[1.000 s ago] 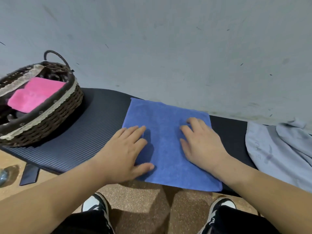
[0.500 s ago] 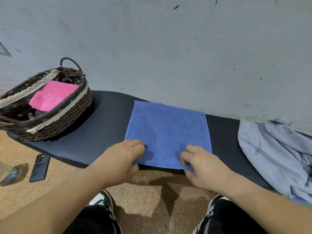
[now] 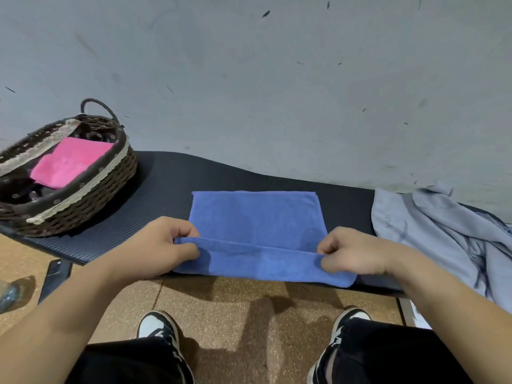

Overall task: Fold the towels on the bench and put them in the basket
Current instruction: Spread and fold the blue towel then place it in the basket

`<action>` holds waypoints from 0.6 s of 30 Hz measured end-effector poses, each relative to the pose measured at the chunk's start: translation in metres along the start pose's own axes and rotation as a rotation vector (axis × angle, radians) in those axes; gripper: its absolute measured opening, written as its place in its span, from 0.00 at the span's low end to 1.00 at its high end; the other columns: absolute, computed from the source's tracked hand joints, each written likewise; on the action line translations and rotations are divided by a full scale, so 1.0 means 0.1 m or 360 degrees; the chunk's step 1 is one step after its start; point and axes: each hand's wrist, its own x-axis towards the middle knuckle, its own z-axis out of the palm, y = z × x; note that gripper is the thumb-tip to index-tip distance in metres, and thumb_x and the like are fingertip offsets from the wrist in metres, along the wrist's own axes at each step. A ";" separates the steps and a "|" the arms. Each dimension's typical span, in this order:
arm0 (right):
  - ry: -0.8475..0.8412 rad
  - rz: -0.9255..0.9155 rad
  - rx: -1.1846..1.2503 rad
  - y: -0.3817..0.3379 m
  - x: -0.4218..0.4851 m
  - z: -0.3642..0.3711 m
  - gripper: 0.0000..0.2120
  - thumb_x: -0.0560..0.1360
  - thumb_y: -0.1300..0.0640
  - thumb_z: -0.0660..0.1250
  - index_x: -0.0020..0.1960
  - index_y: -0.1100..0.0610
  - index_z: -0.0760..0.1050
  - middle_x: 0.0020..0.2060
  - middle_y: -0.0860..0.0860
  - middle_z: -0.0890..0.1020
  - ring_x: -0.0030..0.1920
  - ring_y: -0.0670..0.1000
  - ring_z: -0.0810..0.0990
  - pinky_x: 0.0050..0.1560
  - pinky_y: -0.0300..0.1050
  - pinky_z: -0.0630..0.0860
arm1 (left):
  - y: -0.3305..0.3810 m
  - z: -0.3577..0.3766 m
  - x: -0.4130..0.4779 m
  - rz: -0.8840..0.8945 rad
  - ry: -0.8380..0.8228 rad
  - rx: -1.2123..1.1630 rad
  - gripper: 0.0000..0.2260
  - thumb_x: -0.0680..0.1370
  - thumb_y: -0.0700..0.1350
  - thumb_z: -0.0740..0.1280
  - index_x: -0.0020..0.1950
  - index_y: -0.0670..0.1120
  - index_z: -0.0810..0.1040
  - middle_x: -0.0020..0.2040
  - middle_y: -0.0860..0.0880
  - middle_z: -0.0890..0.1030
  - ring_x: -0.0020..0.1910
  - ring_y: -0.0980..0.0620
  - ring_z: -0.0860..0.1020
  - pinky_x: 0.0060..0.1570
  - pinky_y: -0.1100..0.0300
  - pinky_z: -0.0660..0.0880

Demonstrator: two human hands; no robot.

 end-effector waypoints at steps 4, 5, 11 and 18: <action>0.0039 -0.0051 0.0454 -0.02 0.02 -0.07 0.12 0.59 0.61 0.63 0.30 0.60 0.58 0.30 0.55 0.56 0.33 0.55 0.53 0.34 0.50 0.50 | 0.07 -0.04 0.05 -0.0008 -0.0040 -0.0076 0.11 0.68 0.47 0.67 0.38 0.39 0.76 0.32 0.47 0.73 0.34 0.52 0.70 0.38 0.55 0.65; 0.0064 -0.0049 0.0535 -0.01 0.07 -0.09 0.12 0.59 0.61 0.63 0.31 0.62 0.59 0.31 0.56 0.57 0.33 0.55 0.54 0.34 0.48 0.50 | 0.09 -0.06 0.09 -0.0006 -0.0004 -0.0103 0.11 0.68 0.47 0.67 0.37 0.39 0.76 0.32 0.48 0.73 0.34 0.52 0.70 0.38 0.55 0.64; 0.0390 0.0099 0.0934 0.09 0.62 -0.29 0.10 0.73 0.61 0.70 0.39 0.65 0.72 0.36 0.57 0.69 0.34 0.53 0.67 0.32 0.41 0.62 | 0.03 -0.16 0.50 -0.0199 0.0259 -0.0327 0.09 0.70 0.45 0.70 0.38 0.39 0.76 0.33 0.46 0.74 0.35 0.50 0.70 0.37 0.56 0.65; 0.0673 0.0355 0.0971 0.20 1.09 -0.33 0.09 0.74 0.60 0.74 0.48 0.66 0.83 0.42 0.63 0.86 0.36 0.53 0.82 0.38 0.48 0.78 | -0.09 -0.05 0.91 -0.0397 0.0406 -0.0095 0.08 0.76 0.44 0.72 0.42 0.40 0.79 0.34 0.48 0.77 0.34 0.50 0.74 0.35 0.56 0.69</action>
